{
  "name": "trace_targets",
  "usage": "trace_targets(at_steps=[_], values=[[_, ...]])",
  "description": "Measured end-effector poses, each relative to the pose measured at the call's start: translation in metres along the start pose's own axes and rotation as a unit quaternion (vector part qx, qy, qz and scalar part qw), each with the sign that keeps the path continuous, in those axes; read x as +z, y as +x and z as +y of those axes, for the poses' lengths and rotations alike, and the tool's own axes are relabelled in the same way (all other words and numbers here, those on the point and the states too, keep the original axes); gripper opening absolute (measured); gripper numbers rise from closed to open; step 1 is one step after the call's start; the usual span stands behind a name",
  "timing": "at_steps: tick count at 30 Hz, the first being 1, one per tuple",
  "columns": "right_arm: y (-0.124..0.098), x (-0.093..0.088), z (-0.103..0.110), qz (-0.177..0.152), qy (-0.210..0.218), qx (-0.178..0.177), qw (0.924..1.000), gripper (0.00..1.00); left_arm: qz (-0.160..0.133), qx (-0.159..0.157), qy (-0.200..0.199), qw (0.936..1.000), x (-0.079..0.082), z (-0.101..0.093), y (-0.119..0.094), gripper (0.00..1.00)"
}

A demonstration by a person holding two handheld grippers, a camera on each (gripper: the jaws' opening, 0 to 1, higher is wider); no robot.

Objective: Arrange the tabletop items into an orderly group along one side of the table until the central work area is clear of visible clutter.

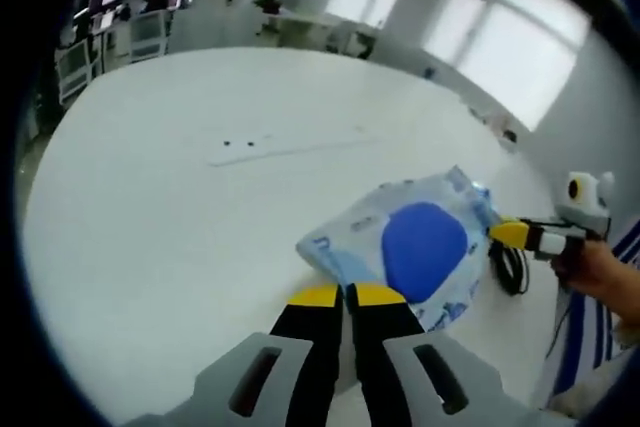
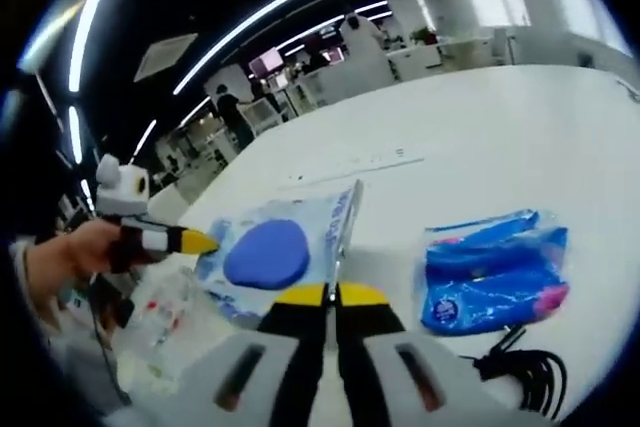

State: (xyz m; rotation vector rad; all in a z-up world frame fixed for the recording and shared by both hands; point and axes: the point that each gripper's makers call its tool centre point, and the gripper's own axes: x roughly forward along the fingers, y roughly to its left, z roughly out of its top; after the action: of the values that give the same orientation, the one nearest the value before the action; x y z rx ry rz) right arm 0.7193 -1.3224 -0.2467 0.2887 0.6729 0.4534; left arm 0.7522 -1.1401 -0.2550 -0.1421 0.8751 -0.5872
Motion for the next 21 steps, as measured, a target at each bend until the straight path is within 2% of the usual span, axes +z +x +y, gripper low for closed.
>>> trace_targets(at_steps=[5,15,21], values=[[0.001,-0.008,-0.013,0.010,0.016,-0.019,0.9996,0.00,0.012,-0.004,0.004,0.9999,-0.005,-0.005,0.011,0.00],[0.009,-0.023,-0.024,0.040,0.007,-0.039,0.9984,0.00,0.033,0.000,0.002,0.9995,-0.016,-0.002,0.025,0.00],[0.010,-0.028,-0.030,0.047,0.009,-0.053,0.9975,0.00,0.042,-0.001,-0.001,0.9991,-0.021,-0.004,0.030,0.00]])
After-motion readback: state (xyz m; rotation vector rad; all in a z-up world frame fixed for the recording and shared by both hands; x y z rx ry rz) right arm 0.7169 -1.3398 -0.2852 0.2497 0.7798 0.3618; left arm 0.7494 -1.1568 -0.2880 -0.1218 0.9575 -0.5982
